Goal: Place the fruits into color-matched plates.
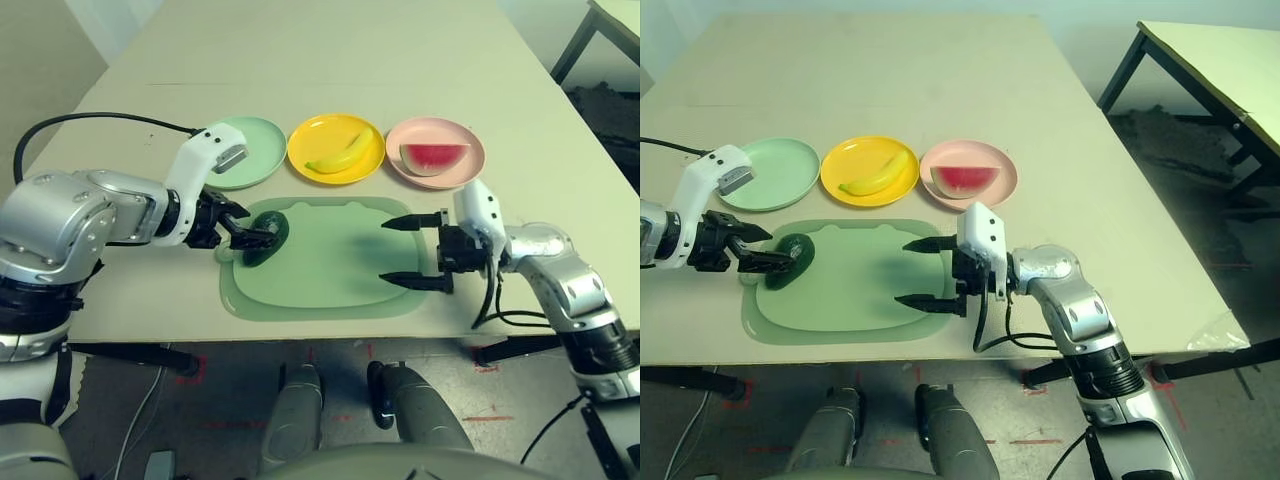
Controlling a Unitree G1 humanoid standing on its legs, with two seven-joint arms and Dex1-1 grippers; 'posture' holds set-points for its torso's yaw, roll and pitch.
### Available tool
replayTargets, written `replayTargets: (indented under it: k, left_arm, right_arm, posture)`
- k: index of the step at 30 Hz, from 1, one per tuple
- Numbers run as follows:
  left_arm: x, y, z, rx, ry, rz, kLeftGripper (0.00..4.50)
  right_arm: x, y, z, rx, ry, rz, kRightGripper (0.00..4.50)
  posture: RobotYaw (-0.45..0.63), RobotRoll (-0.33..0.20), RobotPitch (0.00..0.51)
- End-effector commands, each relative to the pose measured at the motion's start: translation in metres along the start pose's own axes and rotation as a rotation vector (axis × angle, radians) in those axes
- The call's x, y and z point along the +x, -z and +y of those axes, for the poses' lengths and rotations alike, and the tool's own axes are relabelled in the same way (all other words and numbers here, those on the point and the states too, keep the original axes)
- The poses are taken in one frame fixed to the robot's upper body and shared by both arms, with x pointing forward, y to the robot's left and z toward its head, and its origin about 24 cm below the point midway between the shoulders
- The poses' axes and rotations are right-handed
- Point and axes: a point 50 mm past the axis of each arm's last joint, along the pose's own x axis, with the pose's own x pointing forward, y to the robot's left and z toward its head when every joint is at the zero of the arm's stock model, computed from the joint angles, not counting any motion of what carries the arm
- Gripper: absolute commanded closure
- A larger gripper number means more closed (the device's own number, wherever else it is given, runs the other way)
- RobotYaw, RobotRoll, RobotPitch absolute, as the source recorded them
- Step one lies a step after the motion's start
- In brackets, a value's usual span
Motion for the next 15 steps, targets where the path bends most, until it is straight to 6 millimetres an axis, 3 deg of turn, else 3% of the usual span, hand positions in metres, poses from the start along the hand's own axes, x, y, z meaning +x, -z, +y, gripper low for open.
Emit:
replayTargets:
  k: [1,15]
  left_arm:
    - [0.005,0.002,0.003,-0.004,-0.019,0.007,0.0]
    - [0.024,0.005,-0.001,-0.01,-0.011,0.025,0.0]
  right_arm:
    - [0.006,-0.001,0.007,0.008,-0.014,-0.008,0.05]
    - [0.019,-0.004,0.014,0.016,-0.042,-0.03,0.05]
  posture:
    - [-0.03,0.0,0.198]
    - [-0.04,0.0,0.197]
